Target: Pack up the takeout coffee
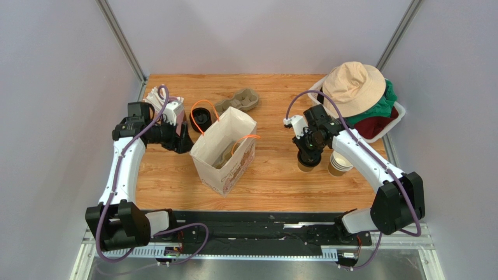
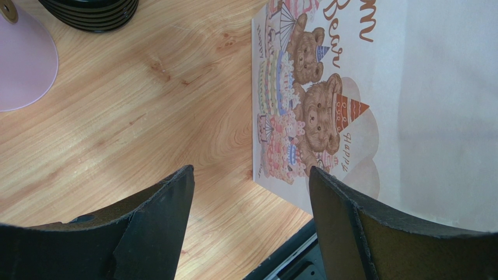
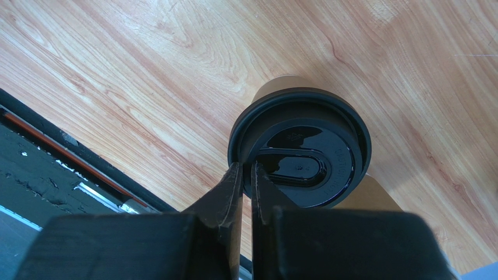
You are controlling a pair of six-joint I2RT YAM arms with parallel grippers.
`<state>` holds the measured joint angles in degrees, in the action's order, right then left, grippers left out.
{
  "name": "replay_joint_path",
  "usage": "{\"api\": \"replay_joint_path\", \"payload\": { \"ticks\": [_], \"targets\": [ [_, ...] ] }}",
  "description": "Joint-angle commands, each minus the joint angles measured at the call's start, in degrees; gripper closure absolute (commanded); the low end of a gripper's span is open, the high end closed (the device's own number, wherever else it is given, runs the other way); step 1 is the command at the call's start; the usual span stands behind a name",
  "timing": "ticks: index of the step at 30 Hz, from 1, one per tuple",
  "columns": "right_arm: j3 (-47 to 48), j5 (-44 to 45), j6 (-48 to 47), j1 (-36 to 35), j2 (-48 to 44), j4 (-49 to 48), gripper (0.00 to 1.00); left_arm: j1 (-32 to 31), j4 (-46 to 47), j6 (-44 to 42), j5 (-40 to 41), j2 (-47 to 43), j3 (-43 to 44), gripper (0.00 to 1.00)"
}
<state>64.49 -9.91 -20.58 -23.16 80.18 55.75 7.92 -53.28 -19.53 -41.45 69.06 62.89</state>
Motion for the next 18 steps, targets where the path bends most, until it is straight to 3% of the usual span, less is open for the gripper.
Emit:
{"api": "replay_joint_path", "payload": {
  "ticks": [1, 18],
  "targets": [
    [0.4, 1.1, 0.2, 0.2, 0.0, -0.6, 0.91, 0.3, 1.2, -0.6, -0.6, -0.9, -0.3, 0.19],
    [0.2, 1.0, -0.1, 0.2, 1.2, 0.2, 0.83, 0.3, 1.2, -0.8, -0.7, -1.0, -0.4, 0.19]
  ]
}}
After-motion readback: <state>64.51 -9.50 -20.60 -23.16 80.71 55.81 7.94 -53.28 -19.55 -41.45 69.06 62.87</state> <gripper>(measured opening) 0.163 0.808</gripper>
